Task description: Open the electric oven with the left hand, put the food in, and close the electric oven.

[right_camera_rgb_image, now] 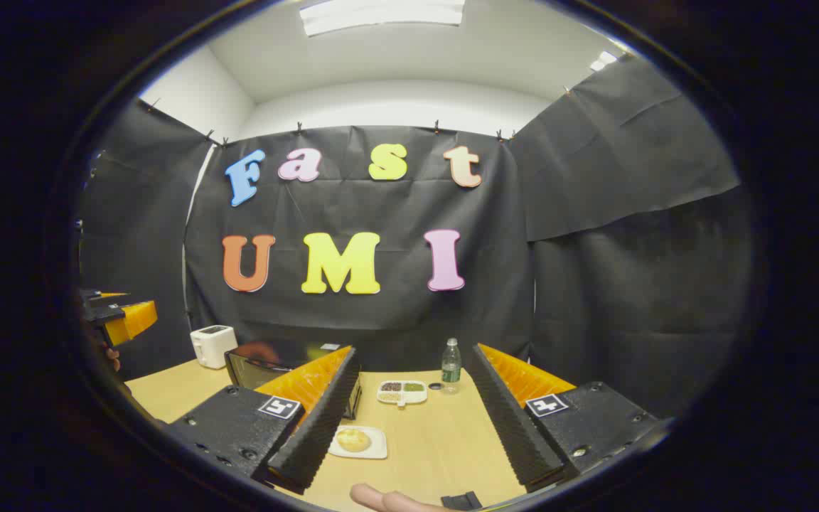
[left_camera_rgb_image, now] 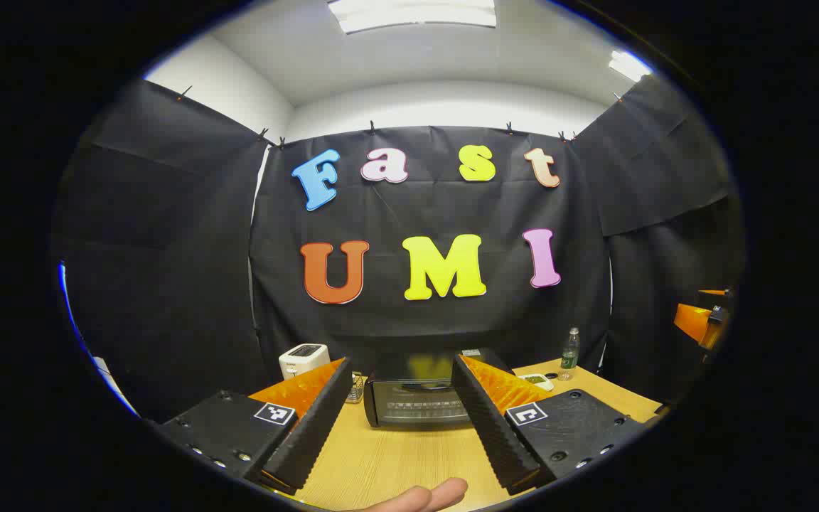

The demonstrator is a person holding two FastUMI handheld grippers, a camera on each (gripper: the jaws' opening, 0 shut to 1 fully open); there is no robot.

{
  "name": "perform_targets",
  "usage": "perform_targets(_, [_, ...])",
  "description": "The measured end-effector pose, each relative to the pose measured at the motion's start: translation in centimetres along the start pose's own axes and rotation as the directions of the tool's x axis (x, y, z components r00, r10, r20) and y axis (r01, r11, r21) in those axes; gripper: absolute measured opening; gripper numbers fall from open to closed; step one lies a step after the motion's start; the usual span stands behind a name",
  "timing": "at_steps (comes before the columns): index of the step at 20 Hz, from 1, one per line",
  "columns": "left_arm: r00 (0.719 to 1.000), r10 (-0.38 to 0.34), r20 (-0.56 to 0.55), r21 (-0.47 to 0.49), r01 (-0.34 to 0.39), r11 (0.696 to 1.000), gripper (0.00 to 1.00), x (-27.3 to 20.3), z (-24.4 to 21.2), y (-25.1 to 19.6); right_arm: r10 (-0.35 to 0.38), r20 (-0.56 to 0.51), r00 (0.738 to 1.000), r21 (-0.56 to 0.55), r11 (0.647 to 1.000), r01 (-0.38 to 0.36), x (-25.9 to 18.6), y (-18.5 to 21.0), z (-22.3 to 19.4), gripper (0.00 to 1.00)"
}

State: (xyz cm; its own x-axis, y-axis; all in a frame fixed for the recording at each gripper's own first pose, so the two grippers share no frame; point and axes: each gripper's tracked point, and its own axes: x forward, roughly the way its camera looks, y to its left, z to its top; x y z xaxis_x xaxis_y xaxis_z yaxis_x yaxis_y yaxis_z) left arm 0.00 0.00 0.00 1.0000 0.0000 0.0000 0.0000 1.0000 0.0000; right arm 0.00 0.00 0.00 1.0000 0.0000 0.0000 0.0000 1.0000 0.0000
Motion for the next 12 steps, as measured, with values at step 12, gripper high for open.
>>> perform_targets(12, [0.999,-0.032,-0.012,-0.012,0.032,0.999,0.92,1.4,-0.6,-0.8,-0.003,0.040,0.999,0.034,0.999,0.002,-0.7,-0.7,0.7,0.96])
